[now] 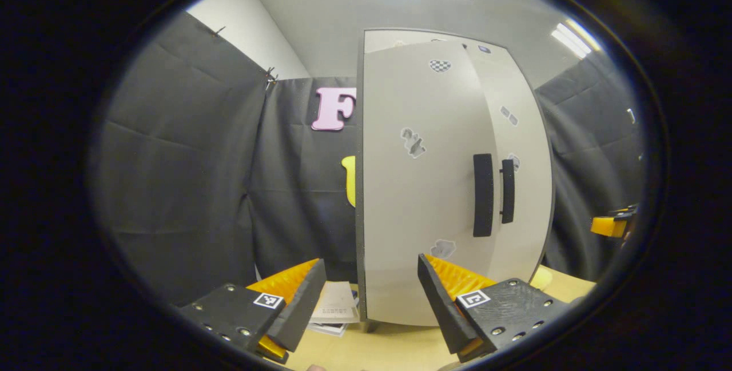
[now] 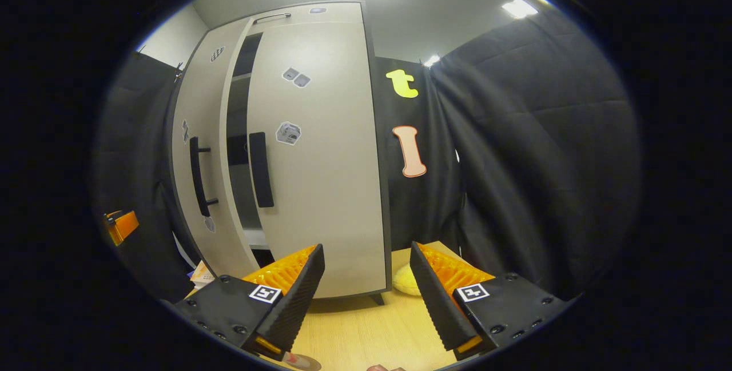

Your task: Grasp the bottle in the cabinet with the left hand and place it on the coaster, then close the right door with the right hand and the left door with the left hand.

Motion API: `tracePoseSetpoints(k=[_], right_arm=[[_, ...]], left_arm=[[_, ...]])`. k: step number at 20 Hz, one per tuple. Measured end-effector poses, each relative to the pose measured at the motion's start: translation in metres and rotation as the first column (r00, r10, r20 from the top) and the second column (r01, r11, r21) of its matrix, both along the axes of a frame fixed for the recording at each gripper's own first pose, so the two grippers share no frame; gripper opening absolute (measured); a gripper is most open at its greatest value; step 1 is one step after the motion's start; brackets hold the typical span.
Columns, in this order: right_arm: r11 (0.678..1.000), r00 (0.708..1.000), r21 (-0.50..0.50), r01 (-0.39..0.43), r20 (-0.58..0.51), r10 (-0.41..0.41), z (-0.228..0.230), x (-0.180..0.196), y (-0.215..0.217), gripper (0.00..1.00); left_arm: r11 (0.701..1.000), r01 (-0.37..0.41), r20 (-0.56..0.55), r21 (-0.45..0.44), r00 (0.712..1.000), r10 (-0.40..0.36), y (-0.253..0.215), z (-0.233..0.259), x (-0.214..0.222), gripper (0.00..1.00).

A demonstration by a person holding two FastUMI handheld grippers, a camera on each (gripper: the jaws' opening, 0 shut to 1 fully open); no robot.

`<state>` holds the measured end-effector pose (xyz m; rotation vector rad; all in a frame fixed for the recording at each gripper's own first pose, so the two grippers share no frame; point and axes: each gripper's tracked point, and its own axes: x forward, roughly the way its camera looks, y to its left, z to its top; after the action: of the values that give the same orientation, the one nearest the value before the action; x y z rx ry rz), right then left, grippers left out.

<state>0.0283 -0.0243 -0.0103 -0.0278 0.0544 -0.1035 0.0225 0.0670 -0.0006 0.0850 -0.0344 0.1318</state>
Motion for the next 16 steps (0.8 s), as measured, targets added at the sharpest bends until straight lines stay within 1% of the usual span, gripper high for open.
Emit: tracePoseSetpoints(k=[2, 3, 4, 7, 10, 13, 14, 16], right_arm=[[1.000, 1.000, -0.004, 0.009, -0.007, -0.009, -0.002, -0.002, -0.003, 0.95], [1.000, 1.000, -0.006, 0.015, -0.004, -0.015, -0.001, -0.002, -0.005, 0.95], [1.000, 1.000, -0.005, 0.017, -0.002, -0.017, 0.000, -0.002, -0.005, 0.95], [1.000, 1.000, 0.005, 0.020, 0.008, -0.020, 0.001, -0.002, -0.005, 0.95], [1.000, 1.000, 0.017, 0.022, 0.008, -0.023, 0.001, 0.001, -0.005, 0.95], [0.999, 1.000, 0.025, 0.023, 0.001, -0.023, -0.004, 0.000, -0.005, 0.95], [0.999, 1.000, 0.027, 0.025, -0.006, -0.025, -0.006, 0.000, -0.006, 0.96], [0.999, 0.999, 0.031, 0.026, -0.020, -0.026, -0.009, -0.005, -0.006, 0.96]], left_arm=[[1.000, 0.005, 0.005, 0.019, 1.000, -0.005, -0.004, 0.001, 0.003, 0.94], [1.000, 0.023, 0.007, 0.022, 1.000, -0.023, -0.010, 0.000, 0.005, 0.99], [0.999, 0.043, 0.006, 0.022, 0.999, -0.043, -0.018, -0.001, 0.007, 1.00], [0.997, 0.077, 0.003, 0.028, 0.997, -0.078, -0.029, -0.003, 0.009, 0.99], [0.995, 0.092, -0.002, 0.043, 0.996, -0.092, -0.035, -0.003, 0.015, 0.99], [0.994, 0.112, -0.012, -0.002, 0.994, -0.112, -0.043, -0.007, 0.025, 0.99], [0.992, 0.122, -0.009, -0.018, 0.992, -0.122, -0.047, -0.006, 0.027, 0.94], [0.991, 0.128, 0.008, -0.028, 0.992, -0.128, -0.051, -0.002, 0.030, 0.94]])
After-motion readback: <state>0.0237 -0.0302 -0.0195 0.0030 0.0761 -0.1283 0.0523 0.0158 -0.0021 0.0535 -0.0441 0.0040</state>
